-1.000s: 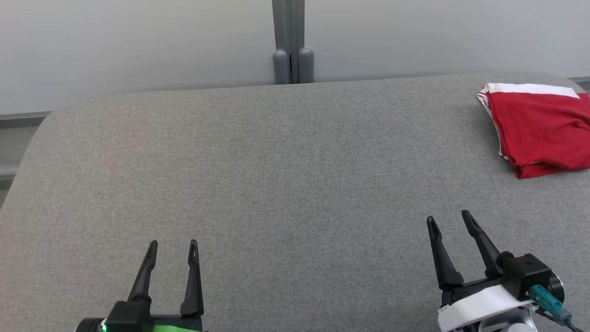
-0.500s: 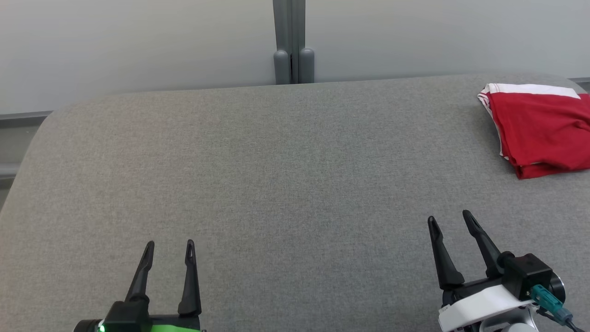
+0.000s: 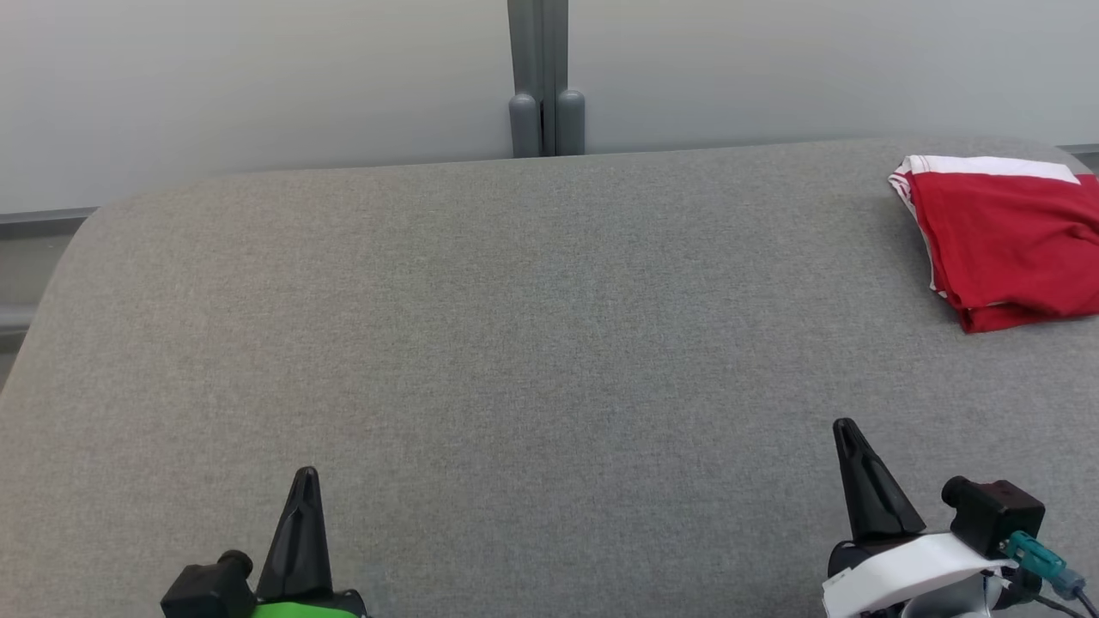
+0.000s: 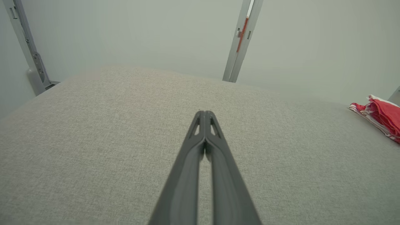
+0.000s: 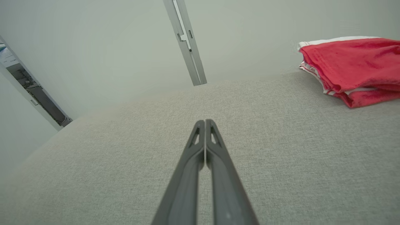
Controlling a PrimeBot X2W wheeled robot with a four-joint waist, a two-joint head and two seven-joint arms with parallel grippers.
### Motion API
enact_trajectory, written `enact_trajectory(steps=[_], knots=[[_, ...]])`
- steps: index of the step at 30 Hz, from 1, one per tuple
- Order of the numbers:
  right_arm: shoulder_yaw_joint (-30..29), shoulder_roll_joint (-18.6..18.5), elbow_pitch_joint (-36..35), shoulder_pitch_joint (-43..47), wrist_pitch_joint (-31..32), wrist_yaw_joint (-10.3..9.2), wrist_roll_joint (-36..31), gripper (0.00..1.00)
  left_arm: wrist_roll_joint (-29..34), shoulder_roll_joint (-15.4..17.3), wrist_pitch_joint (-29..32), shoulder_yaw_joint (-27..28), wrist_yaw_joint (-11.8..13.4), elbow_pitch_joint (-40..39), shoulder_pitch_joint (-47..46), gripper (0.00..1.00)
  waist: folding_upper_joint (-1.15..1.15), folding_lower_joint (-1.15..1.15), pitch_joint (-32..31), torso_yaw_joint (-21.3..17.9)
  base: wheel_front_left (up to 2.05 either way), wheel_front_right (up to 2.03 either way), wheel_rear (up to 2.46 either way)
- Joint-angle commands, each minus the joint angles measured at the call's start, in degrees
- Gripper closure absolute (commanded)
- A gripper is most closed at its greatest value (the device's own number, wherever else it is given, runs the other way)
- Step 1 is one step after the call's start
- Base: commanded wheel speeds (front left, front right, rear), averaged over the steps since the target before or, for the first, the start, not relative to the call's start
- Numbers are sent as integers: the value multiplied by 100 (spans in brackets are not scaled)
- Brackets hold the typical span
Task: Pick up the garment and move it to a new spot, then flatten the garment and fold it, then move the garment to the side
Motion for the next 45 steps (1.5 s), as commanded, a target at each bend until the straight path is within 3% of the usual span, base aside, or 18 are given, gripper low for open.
enact_trajectory(steps=[1, 21, 45], knots=[[-48, -28, -55, -157, 51, 0, 282, 100, -293, 60, 38, 51, -54, -36, -163, 100, 0, 0, -1, -2, 0, 0, 0], [-256, -31, 144, -404, 473, -1, 2267, 100, -2395, 161, 443, 245, -289, 287, -539, 100, 0, 0, -16, -28, 0, 0, 0], [-493, 11, 316, -614, 897, -1, 4001, 100, -4220, 208, 856, 487, -486, 491, -836, 100, 0, 0, -31, -57, 0, 0, 0]])
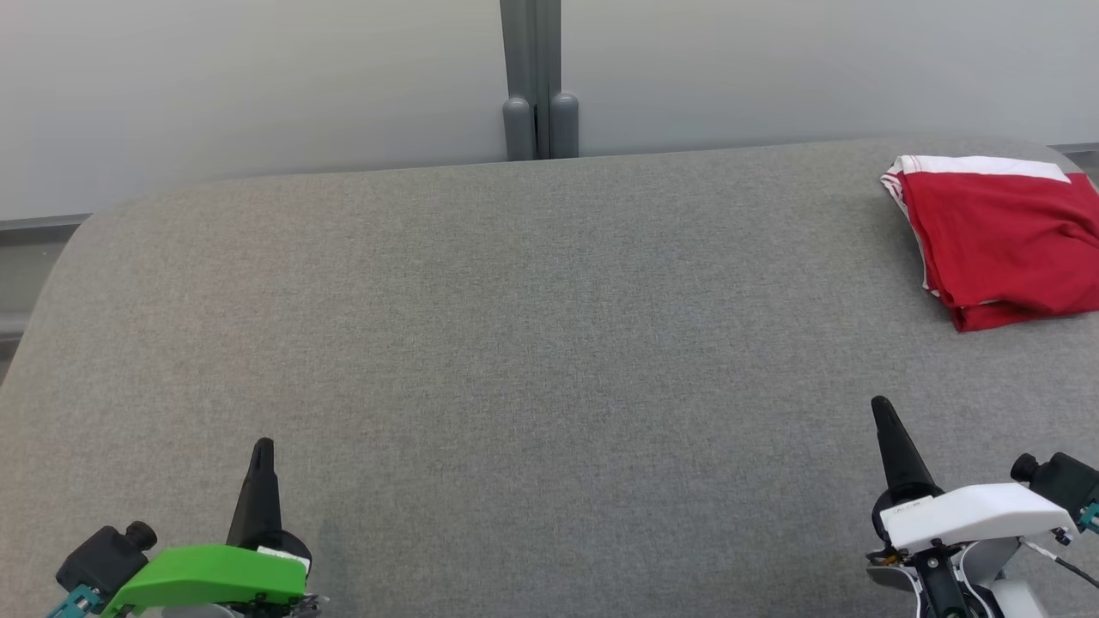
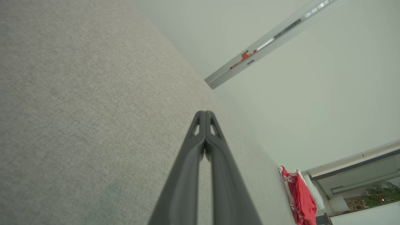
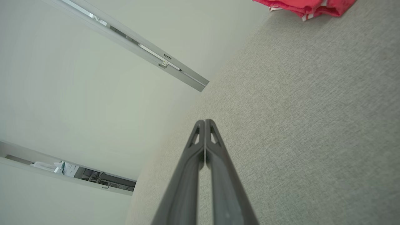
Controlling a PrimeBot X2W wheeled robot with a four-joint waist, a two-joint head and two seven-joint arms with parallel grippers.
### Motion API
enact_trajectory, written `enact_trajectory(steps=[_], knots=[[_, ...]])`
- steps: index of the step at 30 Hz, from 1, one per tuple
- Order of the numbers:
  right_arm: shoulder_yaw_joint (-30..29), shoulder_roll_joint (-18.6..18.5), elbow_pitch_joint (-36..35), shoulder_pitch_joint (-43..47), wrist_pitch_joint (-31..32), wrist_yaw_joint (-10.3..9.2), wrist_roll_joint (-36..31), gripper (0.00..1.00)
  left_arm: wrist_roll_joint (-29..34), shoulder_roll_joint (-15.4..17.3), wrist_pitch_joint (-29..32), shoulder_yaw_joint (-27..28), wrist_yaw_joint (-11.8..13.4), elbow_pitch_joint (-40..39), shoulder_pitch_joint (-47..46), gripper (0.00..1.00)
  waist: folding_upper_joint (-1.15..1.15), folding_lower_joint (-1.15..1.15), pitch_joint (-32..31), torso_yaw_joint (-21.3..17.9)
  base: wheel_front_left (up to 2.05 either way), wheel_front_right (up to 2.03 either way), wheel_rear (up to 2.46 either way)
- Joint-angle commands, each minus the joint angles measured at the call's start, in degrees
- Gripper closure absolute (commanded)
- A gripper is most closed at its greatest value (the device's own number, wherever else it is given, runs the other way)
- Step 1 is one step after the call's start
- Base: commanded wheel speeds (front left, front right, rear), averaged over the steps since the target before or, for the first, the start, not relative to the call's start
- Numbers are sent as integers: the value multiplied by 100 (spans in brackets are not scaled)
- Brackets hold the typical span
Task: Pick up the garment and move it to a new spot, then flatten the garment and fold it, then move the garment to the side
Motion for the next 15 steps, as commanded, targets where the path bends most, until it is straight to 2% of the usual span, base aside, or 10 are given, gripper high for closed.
enact_trajectory(steps=[1, 15], knots=[[-39, -1, -34, -140, 42, 3, 162, 100, -178, 58, 33, 38, -56, -30, -151, 100, 0, 0, -1, -2, 0, 0, 0], [-175, 33, 57, -241, 264, 3, 996, 100, -1057, 62, 254, 181, -150, 84, -303, 100, 0, 0, -10, -19, 0, 0, 0]])
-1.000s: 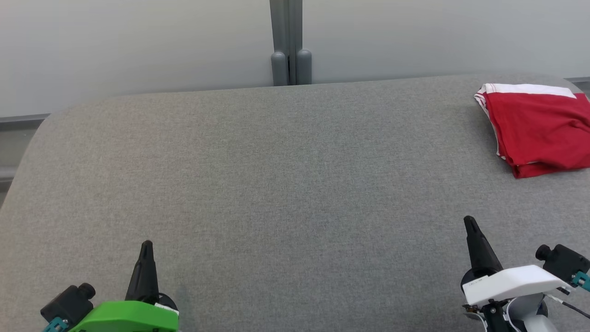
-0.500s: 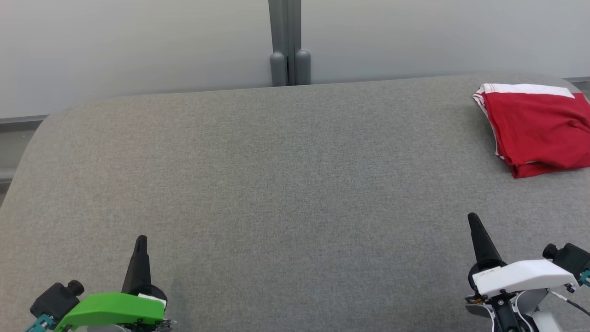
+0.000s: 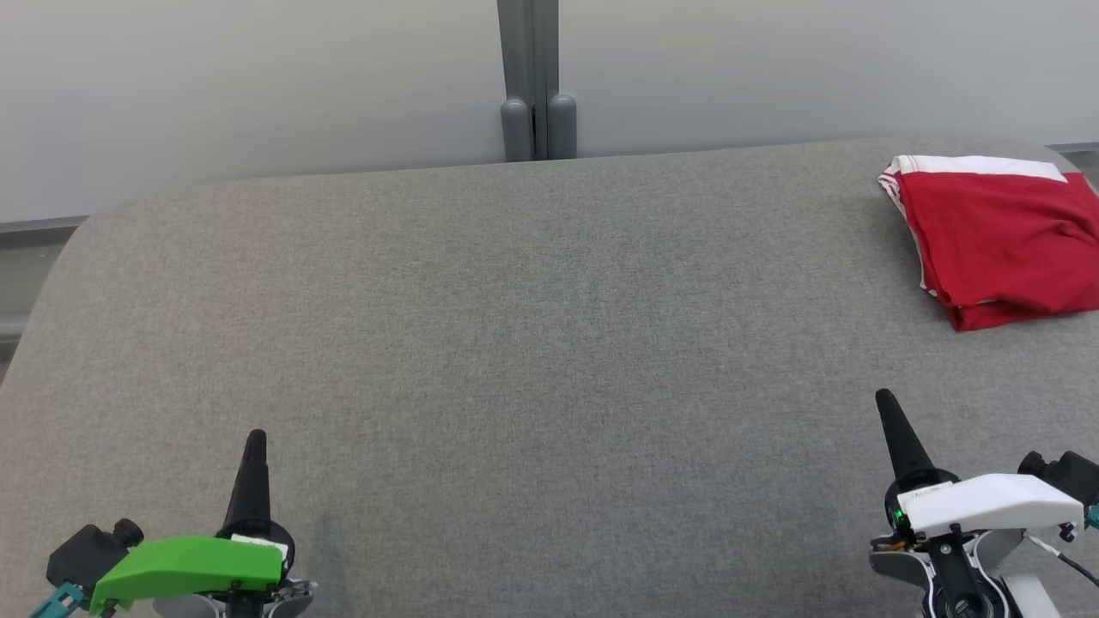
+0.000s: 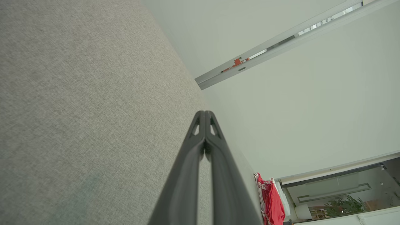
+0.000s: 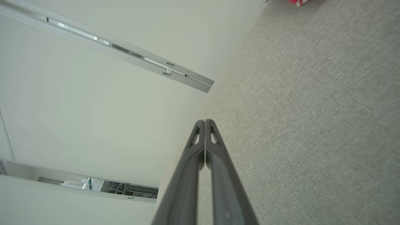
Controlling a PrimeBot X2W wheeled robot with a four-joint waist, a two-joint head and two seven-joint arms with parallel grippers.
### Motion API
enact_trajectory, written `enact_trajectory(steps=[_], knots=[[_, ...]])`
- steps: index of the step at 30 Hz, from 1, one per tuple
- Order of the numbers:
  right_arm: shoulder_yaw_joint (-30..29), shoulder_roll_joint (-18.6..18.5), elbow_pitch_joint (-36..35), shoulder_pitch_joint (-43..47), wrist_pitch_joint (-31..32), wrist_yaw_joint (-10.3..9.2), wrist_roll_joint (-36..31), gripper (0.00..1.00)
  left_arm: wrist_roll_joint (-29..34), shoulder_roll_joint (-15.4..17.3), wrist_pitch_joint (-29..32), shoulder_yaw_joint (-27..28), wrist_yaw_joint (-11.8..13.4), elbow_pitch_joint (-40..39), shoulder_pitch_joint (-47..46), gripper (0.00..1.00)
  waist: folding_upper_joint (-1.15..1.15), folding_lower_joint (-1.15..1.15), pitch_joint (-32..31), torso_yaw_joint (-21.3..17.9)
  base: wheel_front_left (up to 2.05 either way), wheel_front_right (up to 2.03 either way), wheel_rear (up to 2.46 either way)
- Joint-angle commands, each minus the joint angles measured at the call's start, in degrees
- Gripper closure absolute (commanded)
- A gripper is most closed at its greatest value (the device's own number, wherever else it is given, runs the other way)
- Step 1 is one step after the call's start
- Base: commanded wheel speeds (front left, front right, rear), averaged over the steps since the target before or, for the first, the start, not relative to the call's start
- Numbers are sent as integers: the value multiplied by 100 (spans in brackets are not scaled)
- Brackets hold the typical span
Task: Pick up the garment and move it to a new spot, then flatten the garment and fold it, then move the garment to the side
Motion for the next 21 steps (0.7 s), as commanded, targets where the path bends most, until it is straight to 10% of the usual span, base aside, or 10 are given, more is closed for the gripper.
enact_trajectory(steps=[1, 21], knots=[[-43, 4, -16, -120, 47, 3, 153, 100, -181, 52, 28, 43, -47, -18, -154, 100, 0, 0, -1, -2, 0, 0, 0], [-220, 52, 92, -238, 322, 3, 1144, 100, -1218, 40, 311, 232, -164, 127, -329, 100, 0, 0, -14, -26, 0, 0, 0]])
